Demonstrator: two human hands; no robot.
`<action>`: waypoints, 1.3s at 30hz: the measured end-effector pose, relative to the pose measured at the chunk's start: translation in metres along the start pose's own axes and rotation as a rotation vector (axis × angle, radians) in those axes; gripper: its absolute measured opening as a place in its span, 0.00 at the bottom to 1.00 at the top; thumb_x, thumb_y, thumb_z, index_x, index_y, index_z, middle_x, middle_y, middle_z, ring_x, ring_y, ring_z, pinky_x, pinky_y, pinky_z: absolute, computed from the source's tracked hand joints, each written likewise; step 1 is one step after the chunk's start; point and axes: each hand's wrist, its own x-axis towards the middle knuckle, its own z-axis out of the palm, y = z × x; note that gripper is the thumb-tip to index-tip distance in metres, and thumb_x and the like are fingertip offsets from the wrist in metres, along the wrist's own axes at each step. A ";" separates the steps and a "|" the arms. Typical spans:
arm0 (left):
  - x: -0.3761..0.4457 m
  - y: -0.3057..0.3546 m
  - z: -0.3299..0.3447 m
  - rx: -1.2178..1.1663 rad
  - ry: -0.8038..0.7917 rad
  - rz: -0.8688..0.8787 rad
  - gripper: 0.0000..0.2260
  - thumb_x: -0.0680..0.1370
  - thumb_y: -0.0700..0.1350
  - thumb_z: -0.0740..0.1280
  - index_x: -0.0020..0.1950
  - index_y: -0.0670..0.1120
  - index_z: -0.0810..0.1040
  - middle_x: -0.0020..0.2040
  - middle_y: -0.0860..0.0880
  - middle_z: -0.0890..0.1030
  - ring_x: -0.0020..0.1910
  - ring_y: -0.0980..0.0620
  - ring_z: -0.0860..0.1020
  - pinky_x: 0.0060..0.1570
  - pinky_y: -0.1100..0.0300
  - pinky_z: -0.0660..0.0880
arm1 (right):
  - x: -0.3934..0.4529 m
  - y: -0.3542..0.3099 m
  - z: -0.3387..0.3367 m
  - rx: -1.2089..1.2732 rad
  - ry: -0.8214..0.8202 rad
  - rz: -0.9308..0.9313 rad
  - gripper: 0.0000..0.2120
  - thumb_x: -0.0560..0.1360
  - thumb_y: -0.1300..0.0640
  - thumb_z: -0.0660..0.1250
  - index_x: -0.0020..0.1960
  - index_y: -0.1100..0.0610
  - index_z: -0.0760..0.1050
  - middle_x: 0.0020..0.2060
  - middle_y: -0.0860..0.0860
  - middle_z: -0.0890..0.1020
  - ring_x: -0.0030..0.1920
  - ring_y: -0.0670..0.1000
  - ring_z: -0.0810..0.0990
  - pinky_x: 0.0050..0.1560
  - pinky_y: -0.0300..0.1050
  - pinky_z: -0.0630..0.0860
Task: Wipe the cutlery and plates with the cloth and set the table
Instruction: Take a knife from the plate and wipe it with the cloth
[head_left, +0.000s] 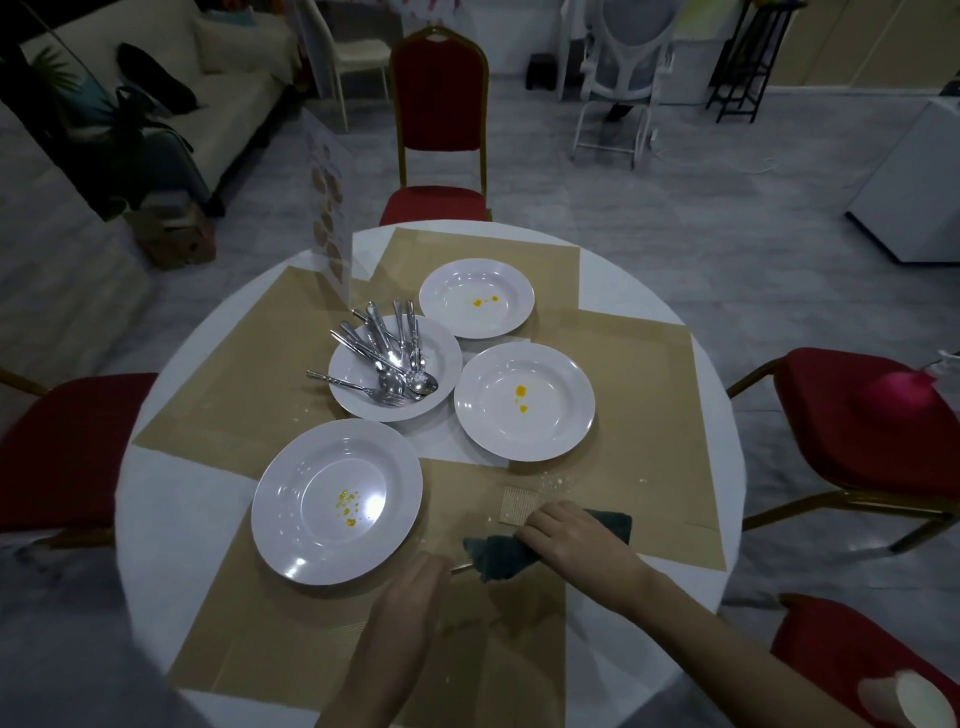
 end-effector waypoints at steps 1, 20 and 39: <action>0.001 -0.001 0.001 0.016 -0.031 0.007 0.07 0.78 0.41 0.65 0.43 0.52 0.75 0.39 0.55 0.75 0.37 0.62 0.72 0.37 0.68 0.67 | 0.000 0.000 0.000 -0.009 0.005 -0.009 0.17 0.65 0.58 0.79 0.52 0.53 0.80 0.45 0.49 0.82 0.44 0.48 0.80 0.49 0.41 0.77; -0.006 -0.017 0.001 0.082 -0.032 0.081 0.10 0.74 0.36 0.69 0.45 0.51 0.75 0.39 0.55 0.73 0.36 0.61 0.70 0.34 0.65 0.70 | -0.006 0.006 -0.009 0.110 -0.081 0.036 0.12 0.76 0.59 0.68 0.59 0.56 0.78 0.52 0.52 0.82 0.52 0.52 0.79 0.55 0.46 0.76; -0.008 -0.003 -0.011 -0.150 0.048 -0.107 0.10 0.82 0.43 0.59 0.43 0.47 0.75 0.38 0.53 0.74 0.39 0.56 0.73 0.42 0.58 0.71 | -0.023 0.027 -0.009 0.286 -0.107 0.233 0.09 0.79 0.56 0.64 0.58 0.54 0.76 0.52 0.49 0.80 0.51 0.48 0.75 0.51 0.38 0.67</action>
